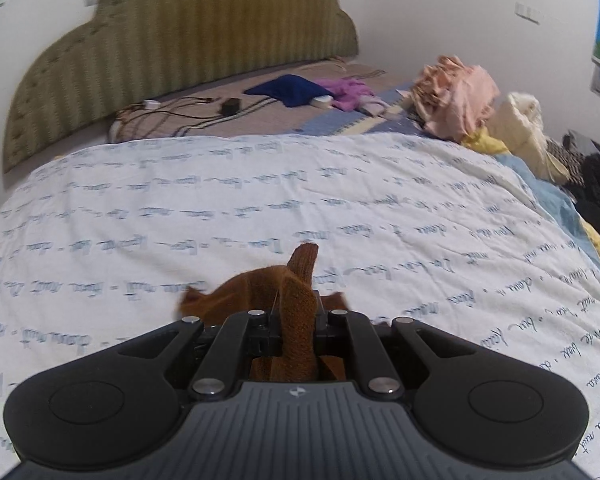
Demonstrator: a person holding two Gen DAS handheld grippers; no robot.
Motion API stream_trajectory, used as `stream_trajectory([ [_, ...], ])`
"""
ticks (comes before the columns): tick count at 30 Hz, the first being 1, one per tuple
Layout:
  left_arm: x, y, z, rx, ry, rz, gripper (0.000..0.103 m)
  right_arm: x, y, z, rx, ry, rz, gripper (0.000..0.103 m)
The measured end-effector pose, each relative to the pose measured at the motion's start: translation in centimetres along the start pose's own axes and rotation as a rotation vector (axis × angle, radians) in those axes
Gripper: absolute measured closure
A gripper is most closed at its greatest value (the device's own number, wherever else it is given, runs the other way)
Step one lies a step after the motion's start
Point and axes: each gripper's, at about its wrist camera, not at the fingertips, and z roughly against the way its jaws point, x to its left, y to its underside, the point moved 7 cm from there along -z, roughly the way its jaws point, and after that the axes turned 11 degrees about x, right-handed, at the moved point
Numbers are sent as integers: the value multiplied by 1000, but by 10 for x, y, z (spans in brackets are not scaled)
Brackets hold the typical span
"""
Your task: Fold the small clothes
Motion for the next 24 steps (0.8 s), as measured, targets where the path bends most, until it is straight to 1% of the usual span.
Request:
stream_trajectory([
  [9, -67, 8, -43, 62, 25, -81, 94, -52, 21, -1, 36, -9, -154, 96],
  [13, -90, 15, -62, 85, 8, -135, 94, -75, 34, -11, 90, -60, -252, 95],
  [15, -99, 19, -71, 97, -8, -156, 94, -82, 40, -15, 110, -71, -277, 93],
  [19, -107, 27, -83, 124, -31, -193, 93, -85, 46, -20, 121, -84, -295, 92],
  [24, -111, 31, -89, 147, -35, -208, 91, -86, 50, -22, 124, -100, -308, 92],
])
